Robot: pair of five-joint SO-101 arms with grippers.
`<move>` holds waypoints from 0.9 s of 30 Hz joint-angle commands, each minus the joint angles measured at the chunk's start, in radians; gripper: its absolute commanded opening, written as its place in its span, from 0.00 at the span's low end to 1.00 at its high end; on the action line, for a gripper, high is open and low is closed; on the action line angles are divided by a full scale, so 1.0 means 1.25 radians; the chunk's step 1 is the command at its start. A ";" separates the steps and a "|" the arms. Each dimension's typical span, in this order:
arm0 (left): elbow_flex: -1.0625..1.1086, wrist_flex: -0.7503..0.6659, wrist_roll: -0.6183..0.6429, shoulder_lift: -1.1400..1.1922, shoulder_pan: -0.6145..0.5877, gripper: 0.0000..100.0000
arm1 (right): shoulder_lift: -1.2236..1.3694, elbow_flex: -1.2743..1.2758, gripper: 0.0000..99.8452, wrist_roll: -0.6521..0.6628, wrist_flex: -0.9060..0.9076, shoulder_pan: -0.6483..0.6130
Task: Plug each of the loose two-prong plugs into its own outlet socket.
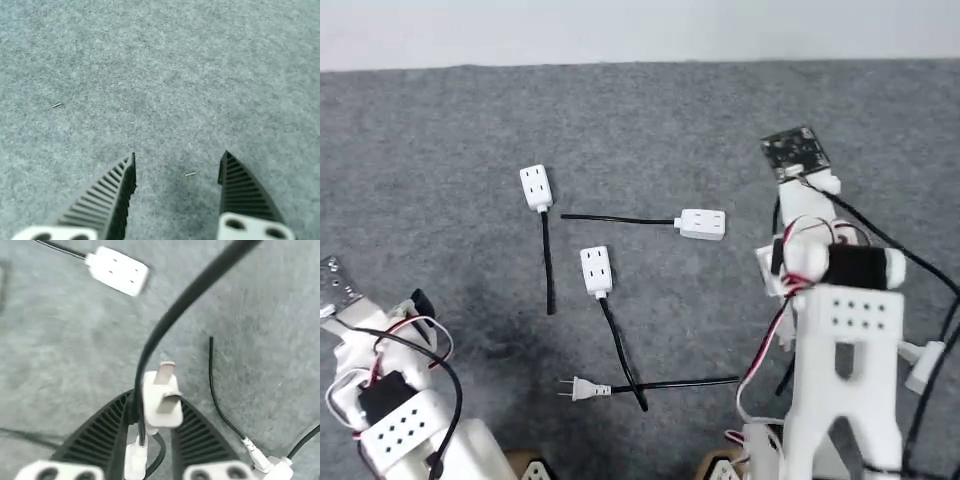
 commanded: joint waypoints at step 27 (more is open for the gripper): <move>-0.024 -0.025 -0.048 -0.011 0.018 0.25 | 0.118 0.021 0.01 -0.065 0.064 -0.463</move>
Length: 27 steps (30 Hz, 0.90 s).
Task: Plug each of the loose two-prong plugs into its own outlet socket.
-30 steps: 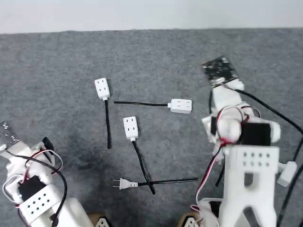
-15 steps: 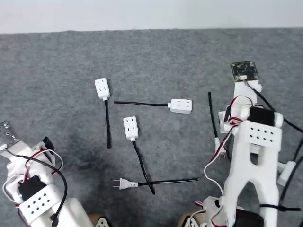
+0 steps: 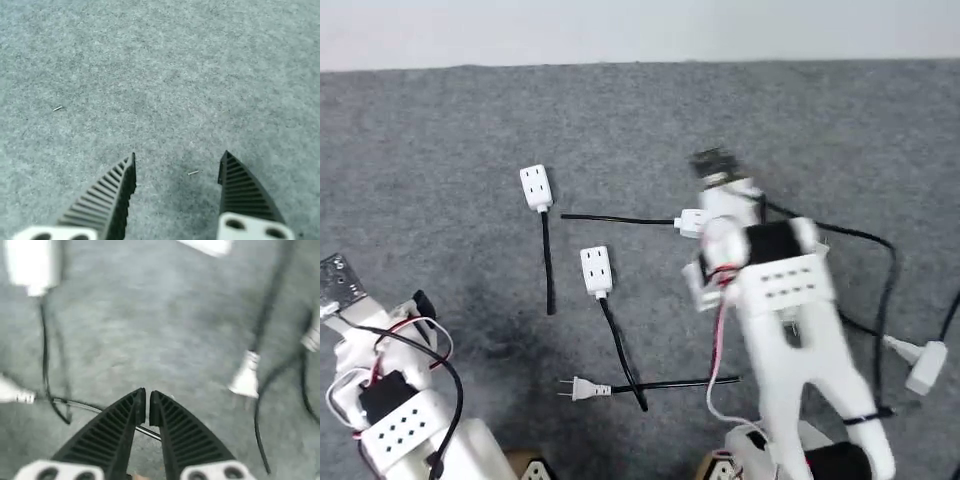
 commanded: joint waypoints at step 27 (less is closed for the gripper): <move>-0.024 -0.025 -0.048 -0.011 0.016 0.25 | 0.008 0.411 0.17 0.223 -0.445 -0.501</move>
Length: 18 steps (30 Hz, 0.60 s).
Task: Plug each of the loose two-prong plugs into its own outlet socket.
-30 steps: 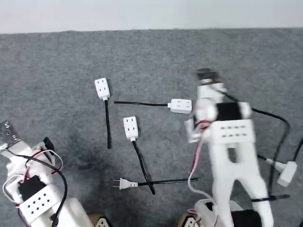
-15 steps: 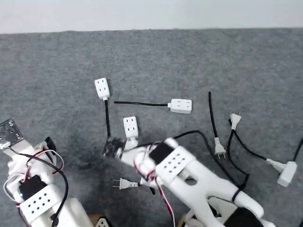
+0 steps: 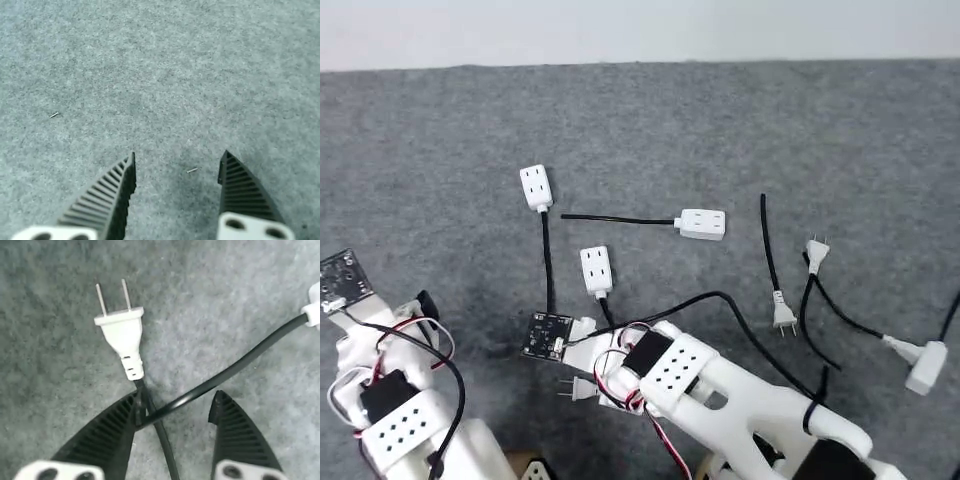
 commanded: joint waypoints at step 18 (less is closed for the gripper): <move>-0.018 -0.025 -0.006 -0.011 0.006 0.25 | 0.002 0.004 0.21 0.198 0.044 0.062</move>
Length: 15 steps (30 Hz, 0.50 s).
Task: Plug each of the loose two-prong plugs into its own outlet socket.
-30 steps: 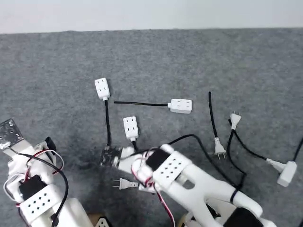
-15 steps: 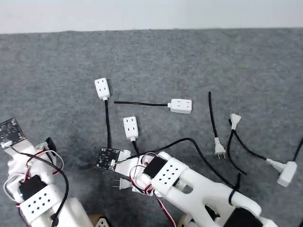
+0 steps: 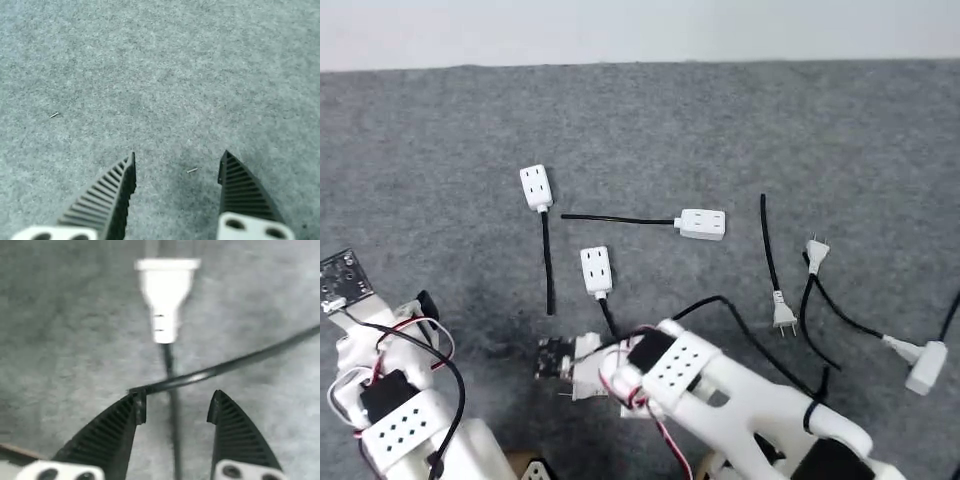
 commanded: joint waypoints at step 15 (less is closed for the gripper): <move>-0.018 -0.025 -0.006 -0.011 0.006 0.25 | -0.001 -0.041 0.21 -0.070 -0.131 -0.128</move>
